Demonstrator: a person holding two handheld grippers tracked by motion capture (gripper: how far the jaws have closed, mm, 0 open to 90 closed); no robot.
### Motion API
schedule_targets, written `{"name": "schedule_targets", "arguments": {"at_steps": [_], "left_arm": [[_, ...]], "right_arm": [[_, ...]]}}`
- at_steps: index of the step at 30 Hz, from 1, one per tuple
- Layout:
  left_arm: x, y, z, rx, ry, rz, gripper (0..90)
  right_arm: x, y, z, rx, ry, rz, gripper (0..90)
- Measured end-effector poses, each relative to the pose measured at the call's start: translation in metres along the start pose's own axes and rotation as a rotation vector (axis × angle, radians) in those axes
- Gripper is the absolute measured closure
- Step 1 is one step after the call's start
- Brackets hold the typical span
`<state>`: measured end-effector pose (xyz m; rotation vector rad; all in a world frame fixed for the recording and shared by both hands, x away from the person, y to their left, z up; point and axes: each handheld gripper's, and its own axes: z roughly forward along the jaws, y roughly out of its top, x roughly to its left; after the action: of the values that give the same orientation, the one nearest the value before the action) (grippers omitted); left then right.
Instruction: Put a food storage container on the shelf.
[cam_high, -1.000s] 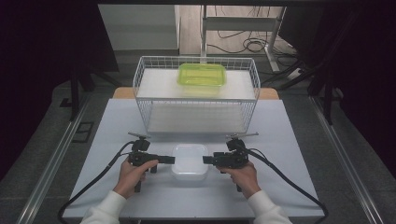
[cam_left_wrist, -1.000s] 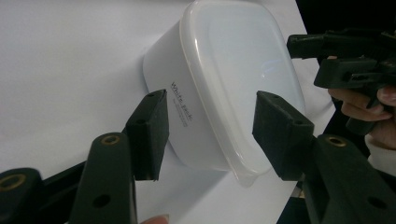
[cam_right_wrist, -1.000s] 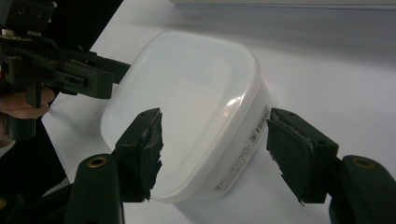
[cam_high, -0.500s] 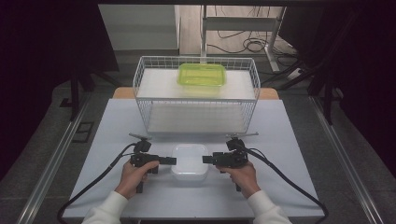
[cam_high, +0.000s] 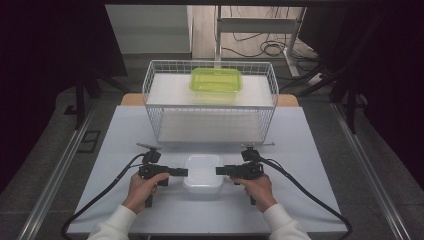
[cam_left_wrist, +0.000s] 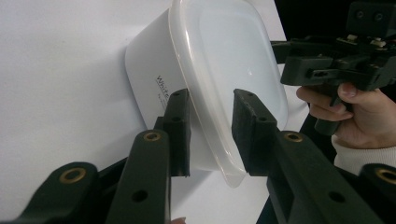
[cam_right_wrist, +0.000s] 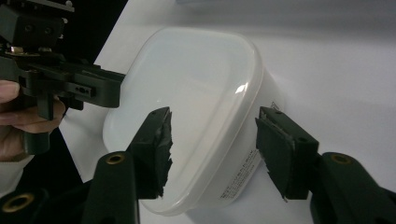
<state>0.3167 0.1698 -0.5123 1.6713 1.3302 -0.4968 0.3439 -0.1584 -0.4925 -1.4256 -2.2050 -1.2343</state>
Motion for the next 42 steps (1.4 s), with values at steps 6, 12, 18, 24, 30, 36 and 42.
{"name": "schedule_targets", "arguments": {"at_steps": [6,12,18,24,30,36,42], "left_arm": [[0.000,0.000,0.000,0.003,-0.002,0.001,68.5],[0.000,0.000,0.000,-0.001,-0.001,-0.001,68.6],[-0.001,-0.001,0.000,0.000,0.000,-0.011,69.0],[-0.001,-0.002,-0.002,-0.002,-0.007,-0.011,70.2],[-0.002,-0.003,-0.003,-0.006,-0.007,-0.001,71.9],[-0.003,-0.002,-0.005,-0.008,-0.009,0.009,73.7],[-0.005,-0.003,-0.006,-0.012,-0.011,0.014,76.0]], "right_arm": [[-0.005,-0.001,0.002,0.019,0.028,0.041,52.3],[-0.006,-0.002,0.000,0.018,0.036,0.075,57.3],[-0.011,-0.004,-0.004,0.001,0.080,0.135,66.5],[-0.010,-0.005,-0.006,-0.001,0.080,0.119,67.9],[-0.009,-0.005,-0.008,-0.007,0.086,0.116,69.7],[-0.007,-0.005,-0.011,-0.015,0.089,0.102,71.2],[-0.005,-0.005,-0.013,-0.029,0.084,0.079,73.1]]}}
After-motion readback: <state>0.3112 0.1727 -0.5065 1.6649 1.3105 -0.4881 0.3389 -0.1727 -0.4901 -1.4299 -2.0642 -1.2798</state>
